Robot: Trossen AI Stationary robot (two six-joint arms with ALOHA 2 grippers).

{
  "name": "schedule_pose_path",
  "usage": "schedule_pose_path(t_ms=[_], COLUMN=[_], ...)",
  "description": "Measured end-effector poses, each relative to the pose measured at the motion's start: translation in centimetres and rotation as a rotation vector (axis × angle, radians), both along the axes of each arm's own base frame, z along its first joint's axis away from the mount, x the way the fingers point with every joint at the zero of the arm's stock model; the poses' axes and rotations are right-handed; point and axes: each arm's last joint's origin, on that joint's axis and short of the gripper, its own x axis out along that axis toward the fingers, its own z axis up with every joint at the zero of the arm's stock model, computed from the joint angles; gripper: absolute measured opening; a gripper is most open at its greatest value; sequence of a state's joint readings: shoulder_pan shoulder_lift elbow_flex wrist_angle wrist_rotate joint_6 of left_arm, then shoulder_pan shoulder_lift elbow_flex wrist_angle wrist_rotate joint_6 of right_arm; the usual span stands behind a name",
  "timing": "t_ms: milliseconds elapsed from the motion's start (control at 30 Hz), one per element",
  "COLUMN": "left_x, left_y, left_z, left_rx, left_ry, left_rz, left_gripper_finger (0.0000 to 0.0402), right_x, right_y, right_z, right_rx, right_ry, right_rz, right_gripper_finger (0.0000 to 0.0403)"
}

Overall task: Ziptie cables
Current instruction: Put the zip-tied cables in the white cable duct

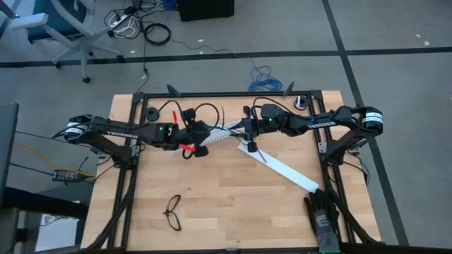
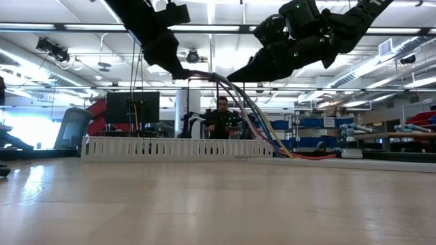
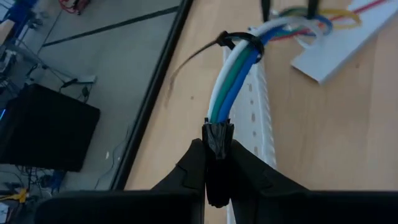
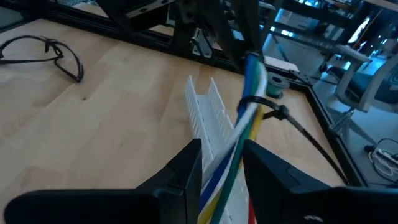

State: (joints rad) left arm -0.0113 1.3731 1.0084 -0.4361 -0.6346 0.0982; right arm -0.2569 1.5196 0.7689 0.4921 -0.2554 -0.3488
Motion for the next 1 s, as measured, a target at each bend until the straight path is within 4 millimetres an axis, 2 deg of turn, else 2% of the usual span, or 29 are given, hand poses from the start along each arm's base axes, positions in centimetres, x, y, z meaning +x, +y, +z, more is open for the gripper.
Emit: schedule_pose_path(t_ms=[600, 1000], left_x=[1.2, 1.7], left_y=[0.2, 0.8], left_z=[1.3, 2.1], left_rx=[0.014, 0.053], left_ry=[-0.136, -0.223], left_rz=[-0.104, -0.091], left_gripper_finger=[0.0045, 0.0045], right_x=[-0.1, -1.0], right_y=[-0.5, -1.2], right_z=[-0.2, -1.8], right_rx=[-0.012, 0.065], right_ry=[0.027, 0.194], right_rz=[-0.163, -0.508], right_gripper_finger=[0.0104, 0.0099])
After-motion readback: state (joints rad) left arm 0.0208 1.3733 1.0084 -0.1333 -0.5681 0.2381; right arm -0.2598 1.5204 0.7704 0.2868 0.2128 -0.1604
